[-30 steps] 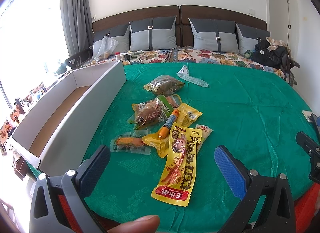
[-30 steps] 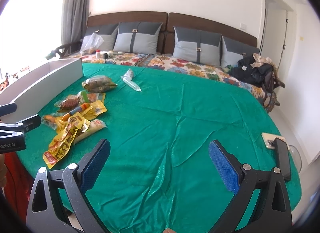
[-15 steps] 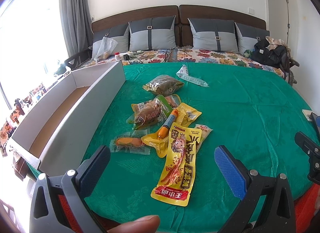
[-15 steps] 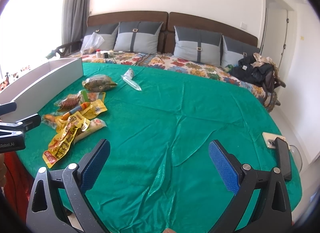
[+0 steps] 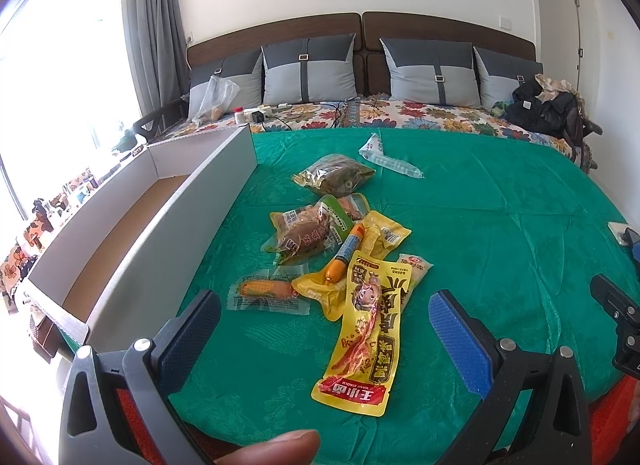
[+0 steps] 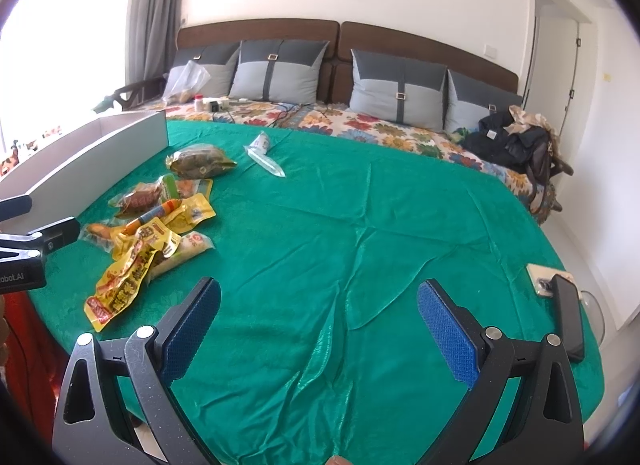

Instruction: Organize snacks

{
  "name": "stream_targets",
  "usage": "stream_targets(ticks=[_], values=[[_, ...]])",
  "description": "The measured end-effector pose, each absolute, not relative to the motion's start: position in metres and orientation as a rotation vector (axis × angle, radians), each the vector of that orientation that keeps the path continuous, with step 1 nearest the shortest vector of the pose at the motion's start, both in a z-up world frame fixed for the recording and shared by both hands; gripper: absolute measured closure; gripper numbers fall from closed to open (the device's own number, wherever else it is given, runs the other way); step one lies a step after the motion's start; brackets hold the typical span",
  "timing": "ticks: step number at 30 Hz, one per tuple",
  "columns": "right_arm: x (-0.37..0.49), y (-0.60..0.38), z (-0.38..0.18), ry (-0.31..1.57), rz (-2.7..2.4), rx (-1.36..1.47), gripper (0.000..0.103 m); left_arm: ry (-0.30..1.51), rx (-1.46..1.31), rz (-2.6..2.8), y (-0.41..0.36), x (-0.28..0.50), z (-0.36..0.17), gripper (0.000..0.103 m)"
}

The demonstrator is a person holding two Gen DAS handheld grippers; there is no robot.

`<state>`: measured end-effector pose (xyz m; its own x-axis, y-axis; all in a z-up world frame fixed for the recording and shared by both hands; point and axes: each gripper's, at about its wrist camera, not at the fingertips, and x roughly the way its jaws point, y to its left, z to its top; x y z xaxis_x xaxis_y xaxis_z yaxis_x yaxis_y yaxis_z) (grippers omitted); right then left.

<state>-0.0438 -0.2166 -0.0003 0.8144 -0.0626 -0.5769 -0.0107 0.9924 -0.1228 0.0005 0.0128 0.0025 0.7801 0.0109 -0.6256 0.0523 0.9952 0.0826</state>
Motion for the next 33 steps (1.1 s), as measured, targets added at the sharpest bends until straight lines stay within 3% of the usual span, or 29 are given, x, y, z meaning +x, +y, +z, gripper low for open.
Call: stream_targets(ticks=[5,13,23,27,33], values=[[-0.04,-0.232,-0.004,0.637,-0.045,-0.063,0.003,0.663,0.04,0.019,0.042,0.007,0.015,0.0],[-0.027,-0.224,-0.024,0.762,0.036,0.015,0.003,0.739,-0.018,0.063,0.077,0.011,-0.009,0.0],[0.043,-0.085,-0.08,1.046,0.318,0.137,0.003,0.767,-0.074,0.087,0.103,0.008,-0.02,0.0],[0.051,-0.043,-0.103,1.098,0.278,-0.027,0.005,0.779,-0.042,0.092,0.105,0.004,-0.027,0.0],[0.066,-0.112,-0.104,1.042,0.14,0.002,0.008,0.811,-0.037,0.069,0.102,0.009,-0.037,0.0]])
